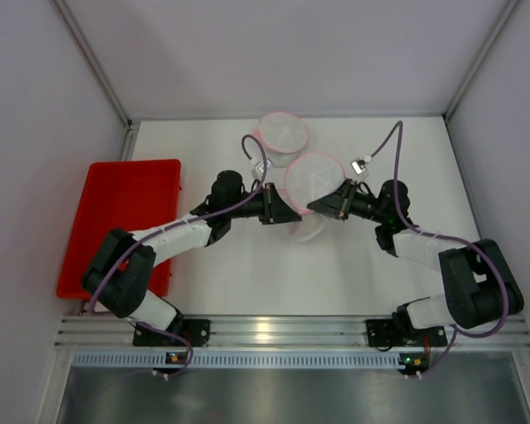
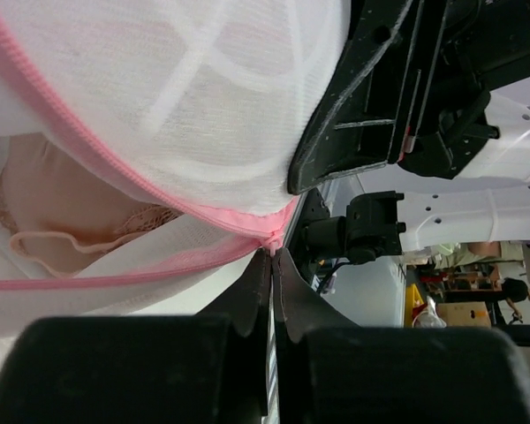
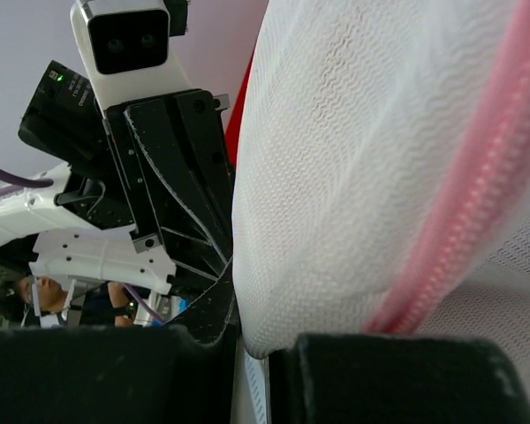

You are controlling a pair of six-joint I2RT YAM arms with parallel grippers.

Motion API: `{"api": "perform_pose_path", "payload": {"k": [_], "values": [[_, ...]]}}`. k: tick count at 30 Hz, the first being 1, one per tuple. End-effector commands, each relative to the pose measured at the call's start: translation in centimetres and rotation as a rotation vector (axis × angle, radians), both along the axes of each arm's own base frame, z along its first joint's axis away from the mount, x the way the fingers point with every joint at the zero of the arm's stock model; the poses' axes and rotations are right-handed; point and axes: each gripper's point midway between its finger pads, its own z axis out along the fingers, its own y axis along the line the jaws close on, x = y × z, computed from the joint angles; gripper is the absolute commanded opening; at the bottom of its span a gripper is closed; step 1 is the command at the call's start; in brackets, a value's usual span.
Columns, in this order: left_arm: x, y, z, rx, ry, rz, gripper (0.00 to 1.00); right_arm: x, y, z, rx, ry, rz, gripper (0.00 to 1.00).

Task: Place the bra in the laundry bag and zip it closed
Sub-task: Zip the zipper on the laundry bag.

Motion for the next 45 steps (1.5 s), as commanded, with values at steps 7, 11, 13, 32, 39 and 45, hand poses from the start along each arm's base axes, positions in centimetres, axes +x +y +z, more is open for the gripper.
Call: {"api": "perform_pose_path", "payload": {"k": [7, 11, 13, 32, 39, 45], "values": [[0.9, 3.0, -0.9, 0.131, -0.082, 0.069, 0.0, 0.3, 0.3, 1.2, -0.037, -0.121, 0.038, 0.0], [1.4, 4.1, -2.9, 0.283, -0.111, 0.066, 0.0, -0.1, 0.3, -0.2, -0.086, -0.12, 0.078, 0.0], [1.3, 4.8, -4.1, 0.357, -0.129, 0.046, 0.0, -0.2, 0.4, -1.0, -0.122, -0.135, 0.111, 0.01], [-2.3, 3.7, -2.8, 0.285, -0.149, -0.116, 0.0, -1.2, -10.2, 1.7, -0.644, -0.777, 0.209, 0.65], [-2.1, 3.3, -2.9, 0.281, -0.107, -0.109, 0.0, -2.8, -6.6, 2.6, -0.752, -1.134, 0.346, 0.63], [-1.7, 3.6, -3.3, 0.31, -0.082, -0.078, 0.0, -5.0, -1.4, 0.6, -0.81, -1.274, 0.418, 0.6]]}}
